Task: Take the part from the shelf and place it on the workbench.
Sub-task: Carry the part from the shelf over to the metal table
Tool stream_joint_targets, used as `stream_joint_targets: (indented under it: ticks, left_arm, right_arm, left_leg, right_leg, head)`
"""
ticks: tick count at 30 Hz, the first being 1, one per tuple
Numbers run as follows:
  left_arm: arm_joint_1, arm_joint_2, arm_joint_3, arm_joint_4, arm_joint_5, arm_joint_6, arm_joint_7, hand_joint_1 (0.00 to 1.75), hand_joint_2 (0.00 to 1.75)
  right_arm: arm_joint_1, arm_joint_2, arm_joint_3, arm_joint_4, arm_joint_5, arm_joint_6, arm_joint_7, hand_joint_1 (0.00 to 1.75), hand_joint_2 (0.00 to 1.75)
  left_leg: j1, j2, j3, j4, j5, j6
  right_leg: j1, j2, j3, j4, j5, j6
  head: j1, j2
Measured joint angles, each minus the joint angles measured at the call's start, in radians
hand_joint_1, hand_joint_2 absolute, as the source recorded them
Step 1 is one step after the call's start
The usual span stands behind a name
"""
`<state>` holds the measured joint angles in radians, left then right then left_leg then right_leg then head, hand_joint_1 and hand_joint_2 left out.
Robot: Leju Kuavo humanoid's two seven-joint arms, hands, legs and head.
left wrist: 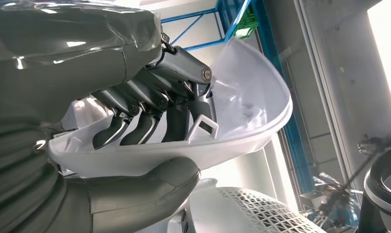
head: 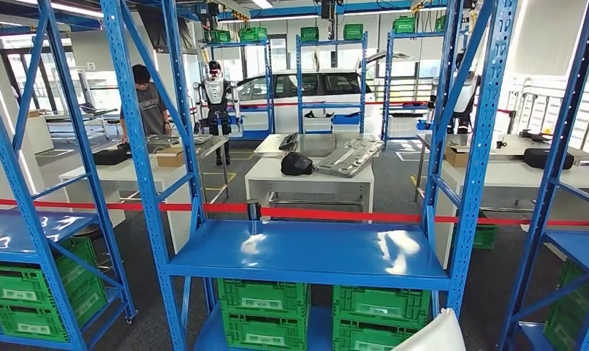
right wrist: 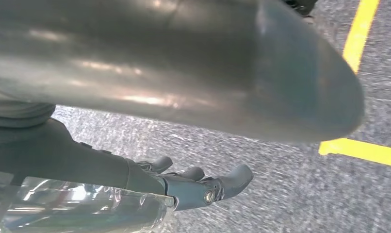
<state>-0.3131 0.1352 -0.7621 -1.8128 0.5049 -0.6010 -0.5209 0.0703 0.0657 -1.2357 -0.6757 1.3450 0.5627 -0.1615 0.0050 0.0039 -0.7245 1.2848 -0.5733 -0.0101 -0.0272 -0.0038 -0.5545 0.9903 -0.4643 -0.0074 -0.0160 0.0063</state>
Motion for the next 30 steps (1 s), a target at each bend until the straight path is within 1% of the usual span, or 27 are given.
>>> stream_joint_targets:
  ticks: [1,2,3,4,5,6,7,8,9,10,11,12,14,15,16,17,18,19,20,21,22,24,25,26,27,29,30]
  left_arm:
    - [0.000,0.001,-0.001,0.000,-0.001,0.001,0.000,1.61,1.75]
    - [0.000,0.002,-0.001,0.000,-0.002,0.002,0.000,1.61,1.75]
    - [-0.001,0.002,-0.002,0.000,-0.002,0.004,0.000,1.61,1.75]
    - [-0.004,0.002,-0.002,-0.001,-0.003,0.006,0.000,1.61,1.75]
    - [-0.007,0.002,-0.001,-0.003,-0.004,0.007,0.000,1.61,1.75]
    - [-0.010,0.002,-0.002,-0.005,-0.007,0.008,0.000,1.61,1.75]
    - [-0.013,0.002,-0.002,-0.006,-0.009,0.009,0.000,1.61,1.75]
    - [-0.014,0.003,-0.003,-0.007,-0.012,0.010,0.000,1.61,1.75]
    - [-0.014,0.003,-0.004,-0.007,-0.014,0.010,0.000,1.61,1.75]
    - [-0.014,0.003,-0.006,-0.008,-0.016,0.011,0.000,1.61,1.75]
    - [-0.015,0.002,-0.007,-0.008,-0.018,0.011,0.001,1.61,1.75]
    - [-0.016,0.002,-0.008,-0.008,-0.020,0.011,0.001,1.61,1.75]
    - [-0.015,0.001,-0.010,-0.008,-0.024,0.011,0.001,1.61,1.75]
    - [-0.014,0.001,-0.011,-0.008,-0.026,0.011,0.001,1.61,1.75]
    - [-0.013,0.001,-0.013,-0.008,-0.027,0.011,0.001,1.61,1.75]
    - [-0.013,0.001,-0.014,-0.008,-0.028,0.011,0.001,1.61,1.75]
    - [-0.013,0.001,-0.015,-0.008,-0.030,0.011,0.002,1.61,1.75]
    - [-0.014,0.001,-0.016,-0.009,-0.033,0.011,0.002,1.61,1.75]
    - [-0.014,0.001,-0.017,-0.010,-0.036,0.010,0.002,1.61,1.75]
    - [-0.015,0.001,-0.019,-0.011,-0.040,0.009,0.004,1.61,1.75]
    - [-0.015,0.002,-0.021,-0.013,-0.045,0.007,0.006,1.61,1.75]
    - [-0.016,0.003,-0.026,-0.017,-0.058,0.000,0.012,1.61,1.75]
    - [-0.017,0.004,-0.029,-0.018,-0.063,-0.003,0.016,1.61,1.75]
    - [-0.018,0.005,-0.033,-0.019,-0.065,-0.005,0.018,1.61,1.75]
    - [-0.018,0.007,-0.036,-0.020,-0.067,-0.006,0.019,1.61,1.75]
    - [-0.018,0.009,-0.042,-0.020,-0.068,-0.007,0.020,1.61,1.75]
    - [-0.018,0.010,-0.045,-0.020,-0.068,-0.007,0.020,1.61,1.75]
  right_arm:
    - [0.000,-0.001,-0.002,0.004,0.002,-0.003,-0.003,0.00,0.00]
    - [0.000,-0.001,-0.004,0.007,0.004,-0.004,-0.005,0.00,0.00]
    - [-0.001,-0.001,-0.005,0.009,0.006,-0.004,-0.008,0.00,0.00]
    - [-0.001,0.000,-0.006,0.011,0.009,-0.004,-0.010,0.00,0.00]
    - [-0.002,0.000,-0.007,0.013,0.013,-0.003,-0.013,0.00,0.00]
    - [-0.003,0.001,-0.008,0.016,0.016,-0.003,-0.016,0.00,0.00]
    - [-0.004,0.000,-0.009,0.020,0.018,-0.003,-0.019,0.00,0.00]
    - [-0.006,-0.002,-0.011,0.023,0.019,-0.003,-0.022,0.00,0.00]
    - [-0.007,-0.003,-0.013,0.026,0.020,-0.004,-0.024,0.00,0.00]
    - [-0.008,-0.004,-0.014,0.030,0.021,-0.005,-0.026,0.00,0.00]
    - [-0.008,-0.005,-0.015,0.035,0.022,-0.008,-0.028,0.00,0.00]
    - [-0.009,-0.007,-0.016,0.040,0.022,-0.012,-0.029,0.00,0.00]
    - [-0.010,-0.012,-0.020,0.050,0.023,-0.019,-0.030,0.00,0.00]
    - [-0.010,-0.013,-0.021,0.055,0.023,-0.020,-0.031,0.00,0.00]
    - [-0.010,-0.014,-0.022,0.058,0.023,-0.021,-0.031,0.00,0.00]
    - [-0.011,-0.015,-0.023,0.061,0.023,-0.022,-0.033,0.00,0.00]
    - [-0.011,-0.016,-0.025,0.063,0.024,-0.023,-0.035,0.00,0.00]
    - [-0.013,-0.017,-0.027,0.064,0.026,-0.024,-0.038,0.00,0.00]
    - [-0.016,-0.019,-0.030,0.066,0.028,-0.024,-0.040,0.00,0.00]
    - [-0.019,-0.021,-0.032,0.068,0.030,-0.024,-0.042,0.00,0.00]
    - [-0.021,-0.023,-0.034,0.071,0.031,-0.024,-0.043,0.00,0.00]
    - [-0.023,-0.029,-0.041,0.082,0.031,-0.024,-0.046,0.00,0.00]
    - [-0.024,-0.033,-0.046,0.088,0.031,-0.023,-0.047,0.00,0.00]
    - [-0.025,-0.036,-0.051,0.093,0.030,-0.023,-0.047,0.00,0.00]
    - [-0.026,-0.039,-0.055,0.098,0.029,-0.022,-0.048,0.00,0.00]
    - [-0.026,-0.043,-0.060,0.104,0.028,-0.022,-0.048,0.00,0.00]
    - [-0.026,-0.044,-0.062,0.107,0.029,-0.022,-0.048,0.00,0.00]
  left_leg:
    - [0.000,0.000,0.014,0.015,0.007,0.003]
    - [-0.002,-0.001,0.047,-0.010,0.029,0.008]
    - [-0.004,-0.002,0.098,-0.071,0.053,0.017]
    - [-0.008,-0.004,0.155,-0.150,0.063,0.029]
    - [-0.012,-0.005,0.207,-0.226,0.062,0.038]
    - [-0.017,-0.006,0.242,-0.282,0.054,0.045]
    - [-0.022,-0.006,0.257,-0.311,0.046,0.049]
    - [-0.027,-0.007,0.260,-0.325,0.050,0.050]
    - [-0.026,-0.005,0.259,-0.333,0.063,0.054]
    - [-0.025,-0.002,0.256,-0.343,0.078,0.059]
    - [-0.023,0.001,0.251,-0.353,0.094,0.066]
    - [-0.020,0.003,0.243,-0.361,0.108,0.070]
    - [-0.022,0.005,0.215,-0.359,0.130,0.075]
    - [-0.022,0.005,0.200,-0.357,0.139,0.073]
    - [-0.021,0.005,0.184,-0.352,0.148,0.071]
    - [-0.019,0.006,0.168,-0.344,0.154,0.068]
    - [-0.016,0.006,0.151,-0.333,0.159,0.064]
    - [-0.015,0.006,0.132,-0.319,0.162,0.060]
    - [-0.015,0.006,0.115,-0.304,0.164,0.056]
    - [-0.016,0.007,0.101,-0.292,0.167,0.050]
    - [-0.017,0.007,0.092,-0.285,0.171,0.044]
    - [-0.014,0.007,0.084,-0.282,0.180,0.031]
    - [-0.012,0.005,0.080,-0.275,0.173,0.024]
    - [-0.009,0.004,0.072,-0.254,0.150,0.018]
    - [-0.005,0.002,0.057,-0.212,0.112,0.011]
    - [0.001,-0.001,0.018,-0.084,0.027,0.000]
    - [0.004,-0.001,0.004,-0.027,0.004,-0.004]
  right_leg:
    - [0.003,0.000,-0.014,0.000,0.010,0.000]
    - [0.005,0.000,-0.026,0.001,0.020,0.001]
    - [0.008,0.001,-0.037,0.001,0.030,0.002]
    - [0.010,0.002,-0.046,0.001,0.038,0.004]
    - [0.010,0.002,-0.052,0.000,0.046,0.007]
    - [0.008,0.002,-0.056,-0.001,0.054,0.014]
    - [0.005,0.002,-0.059,-0.003,0.063,0.022]
    - [0.002,0.002,-0.060,-0.007,0.072,0.030]
    - [0.000,0.002,-0.064,-0.010,0.077,0.036]
    - [0.001,0.003,-0.070,-0.006,0.070,0.038]
    - [0.003,0.003,-0.081,0.016,0.047,0.036]
    - [0.005,0.003,-0.100,0.059,0.010,0.031]
    - [0.005,0.004,-0.141,0.192,-0.070,0.028]
    - [0.003,0.004,-0.152,0.246,-0.086,0.034]
    - [0.001,0.003,-0.147,0.274,-0.084,0.045]
    - [-0.003,0.003,-0.124,0.263,-0.065,0.058]
    - [-0.007,0.003,-0.083,0.215,-0.042,0.070]
    - [-0.010,0.003,-0.033,0.147,-0.033,0.078]
    - [-0.010,0.004,0.012,0.080,-0.035,0.077]
    - [-0.009,0.005,0.041,0.030,-0.044,0.072]
    - [-0.006,0.005,0.052,0.004,-0.056,0.063]
    - [-0.005,0.005,0.045,-0.004,-0.054,0.042]
    - [-0.007,0.004,0.042,-0.004,-0.048,0.031]
    - [-0.009,0.003,0.039,-0.006,-0.041,0.021]
    - [-0.011,0.002,0.034,-0.006,-0.034,0.013]
    - [-0.009,0.001,0.022,-0.006,-0.022,0.006]
    - [-0.009,0.000,0.015,-0.005,-0.016,0.007]
  head:
    - [0.000,0.000]
    - [-0.001,0.000]
    - [-0.001,0.000]
    - [-0.001,0.000]
    - [-0.001,0.000]
    - [0.000,0.000]
    - [0.000,0.000]
    - [0.000,0.000]
    - [-0.001,0.000]
    - [-0.001,0.000]
    - [0.000,0.000]
    - [0.001,0.000]
    - [0.004,0.000]
    - [0.005,0.000]
    - [0.005,0.000]
    - [0.006,0.000]
    - [0.007,0.000]
    - [0.008,0.000]
    - [0.009,0.000]
    - [0.009,0.000]
    - [0.008,0.000]
    - [0.006,0.000]
    - [0.006,0.000]
    - [0.005,0.000]
    - [0.004,0.000]
    - [0.002,0.000]
    - [0.001,0.000]
